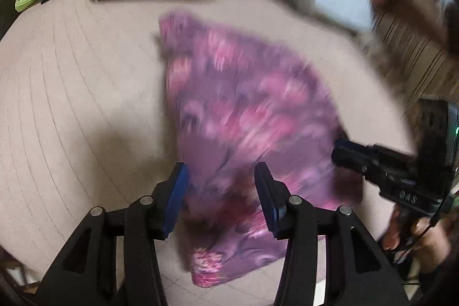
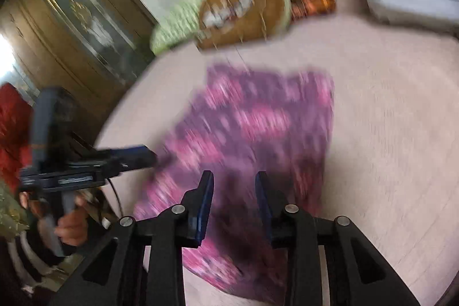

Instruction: Fold small clothes

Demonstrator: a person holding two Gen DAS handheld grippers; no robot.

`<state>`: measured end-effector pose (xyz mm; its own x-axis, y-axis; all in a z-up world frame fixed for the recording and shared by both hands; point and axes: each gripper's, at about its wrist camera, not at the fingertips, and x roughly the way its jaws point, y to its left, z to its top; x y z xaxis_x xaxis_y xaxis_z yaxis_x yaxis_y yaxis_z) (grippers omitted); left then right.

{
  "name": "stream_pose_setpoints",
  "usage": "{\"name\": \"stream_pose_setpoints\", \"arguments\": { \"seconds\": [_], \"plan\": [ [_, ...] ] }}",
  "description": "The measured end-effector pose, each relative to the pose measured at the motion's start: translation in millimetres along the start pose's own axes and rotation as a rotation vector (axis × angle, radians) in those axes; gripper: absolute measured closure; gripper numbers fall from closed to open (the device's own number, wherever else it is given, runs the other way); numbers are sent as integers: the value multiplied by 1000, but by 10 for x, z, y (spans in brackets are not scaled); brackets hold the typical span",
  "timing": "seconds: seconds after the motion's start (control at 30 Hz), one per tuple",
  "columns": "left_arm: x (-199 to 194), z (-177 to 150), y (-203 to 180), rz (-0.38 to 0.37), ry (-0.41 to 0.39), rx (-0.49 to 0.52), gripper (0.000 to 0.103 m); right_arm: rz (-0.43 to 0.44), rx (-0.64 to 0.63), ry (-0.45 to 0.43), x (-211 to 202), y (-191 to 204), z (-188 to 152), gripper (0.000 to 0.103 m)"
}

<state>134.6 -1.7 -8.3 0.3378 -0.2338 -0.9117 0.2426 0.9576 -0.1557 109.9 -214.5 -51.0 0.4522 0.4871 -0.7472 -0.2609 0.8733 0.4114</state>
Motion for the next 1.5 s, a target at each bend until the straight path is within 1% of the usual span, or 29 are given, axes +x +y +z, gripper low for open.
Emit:
{"name": "stream_pose_setpoints", "arguments": {
  "seconds": [0.03, 0.07, 0.1, 0.13, 0.17, 0.2, 0.23, 0.3, 0.33, 0.37, 0.43, 0.47, 0.5, 0.57, 0.6, 0.67, 0.73, 0.8, 0.87, 0.9, 1.0, 1.07, 1.1, 1.17, 1.23, 1.3, 1.33, 1.4, 1.5],
  "plan": [
    [116, -47, -24, 29, 16, 15, 51, -16, 18, 5, 69, -89, -96, 76],
    [140, -93, -23, 59, 9, 28, 46, 1, 36, -26, 44, -117, -119, 76],
    [128, -108, -30, 73, 0, 34, 46, -11, 61, -36, -13, -123, -117, 77],
    [76, -104, -13, 58, 5, 21, 47, -25, 84, -34, -88, -119, -93, 77],
    [18, -94, -4, 34, 9, 4, 47, -13, 96, -45, -181, -83, -68, 75],
    [-81, -90, 1, 1, -6, -8, 47, 6, 85, -63, -281, -34, -62, 71],
    [-159, -98, -11, -11, -26, -4, 47, 17, 61, -78, -355, 10, -64, 71],
    [-305, -182, -42, -4, -70, 19, 44, 20, 7, -86, -451, 127, -111, 71],
    [-282, -206, -69, -1, -74, 18, 40, 15, -9, -73, -441, 170, -176, 71],
    [-239, -258, -83, 2, -68, 11, 40, 10, -16, -49, -387, 167, -238, 71],
    [-30, -348, -80, 31, -3, 6, 40, -42, -30, 34, -190, 164, -384, 73],
    [46, -379, -76, 48, 25, 7, 39, -66, -37, 46, -137, 166, -440, 73],
    [132, -402, -54, 52, 46, -4, 39, -69, -42, 21, -164, 187, -458, 73],
    [78, -427, -24, 42, 25, -39, 39, -67, -8, 24, -244, 218, -397, 73],
    [37, -419, -18, 34, 23, -50, 39, -59, 3, 18, -289, 224, -373, 70],
    [-30, -417, -19, 33, 18, -55, 39, -63, 15, -4, -413, 247, -313, 69],
    [-129, -409, -30, 51, -9, -51, 39, -101, 32, -24, -540, 273, -263, 56],
    [-202, -413, -64, 74, -32, -40, 39, -187, 29, -35, -654, 321, -241, 34],
    [-262, -414, -99, 98, -50, -24, 39, -254, 0, -22, -629, 362, -206, 26],
    [-303, -409, -129, 119, -65, -11, 39, -284, -14, -5, -640, 396, -217, 18],
    [-357, -434, -190, 192, -87, 26, 35, -368, -56, 11, -726, 483, -305, 14],
    [-383, -466, -208, 235, -97, 42, 33, -393, -81, 27, -784, 509, -370, 13],
    [-389, -480, -195, 257, -104, 51, 33, -399, -98, 17, -819, 535, -403, 13],
    [-413, -502, -190, 276, -115, 59, 32, -449, -149, -2, -866, 595, -462, 9],
    [-439, -534, -182, 296, -125, 64, 32, -500, -219, -29, -941, 672, -522, 9],
    [-466, -565, -186, 342, -135, 74, 32, -532, -261, -35, -970, 714, -560, 9],
    [-481, -592, -195, 364, -143, 90, 32, -535, -270, -39, -978, 721, -568, 9],
    [-519, -655, -198, 360, -164, 124, 32, -521, -267, -38, -996, 712, -585, 9],
    [-545, -766, -226, 348, -144, 196, 32, -486, -229, -32, -1012, 657, -583, 9]
  ]
}}
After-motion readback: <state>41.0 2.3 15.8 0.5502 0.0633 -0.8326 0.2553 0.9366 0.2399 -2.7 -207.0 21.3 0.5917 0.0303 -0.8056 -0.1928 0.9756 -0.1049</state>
